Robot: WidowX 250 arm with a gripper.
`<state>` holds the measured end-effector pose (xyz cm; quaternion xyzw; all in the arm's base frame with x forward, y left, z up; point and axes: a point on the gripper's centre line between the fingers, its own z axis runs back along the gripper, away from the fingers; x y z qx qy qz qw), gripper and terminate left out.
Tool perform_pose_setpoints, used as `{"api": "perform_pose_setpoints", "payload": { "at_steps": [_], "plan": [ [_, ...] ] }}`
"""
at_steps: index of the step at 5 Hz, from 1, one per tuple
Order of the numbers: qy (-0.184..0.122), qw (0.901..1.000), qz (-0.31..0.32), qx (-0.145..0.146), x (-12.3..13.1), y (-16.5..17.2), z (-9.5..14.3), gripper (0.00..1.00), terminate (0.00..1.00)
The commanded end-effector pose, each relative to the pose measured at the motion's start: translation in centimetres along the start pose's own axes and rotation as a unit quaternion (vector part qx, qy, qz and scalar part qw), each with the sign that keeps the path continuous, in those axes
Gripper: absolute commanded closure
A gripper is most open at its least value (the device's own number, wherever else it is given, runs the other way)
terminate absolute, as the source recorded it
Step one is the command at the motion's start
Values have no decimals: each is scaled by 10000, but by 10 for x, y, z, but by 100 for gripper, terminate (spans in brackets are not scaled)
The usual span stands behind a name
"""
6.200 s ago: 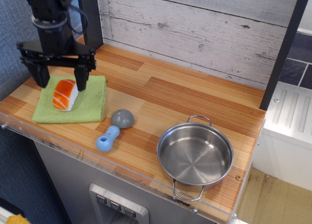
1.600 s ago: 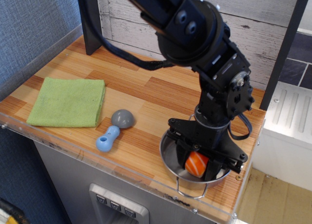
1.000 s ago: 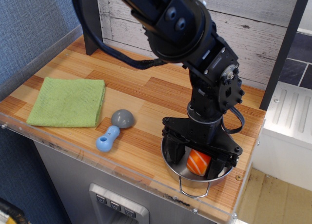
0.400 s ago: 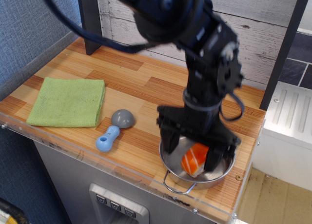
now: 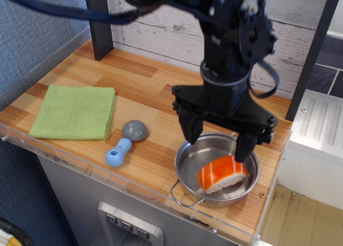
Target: Pick up the red and white food and place it in the pot
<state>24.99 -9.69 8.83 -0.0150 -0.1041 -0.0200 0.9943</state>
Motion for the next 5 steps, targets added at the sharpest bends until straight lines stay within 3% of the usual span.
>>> {"api": "perform_pose_setpoints", "payload": {
  "at_steps": [1, 4, 5],
  "plan": [
    [-381, 9992, 37, 121, -15, 5, 37, 0, 0],
    [-381, 9992, 37, 121, -15, 5, 37, 0, 0],
    [-381, 9992, 37, 121, -15, 5, 37, 0, 100]
  ]
}}
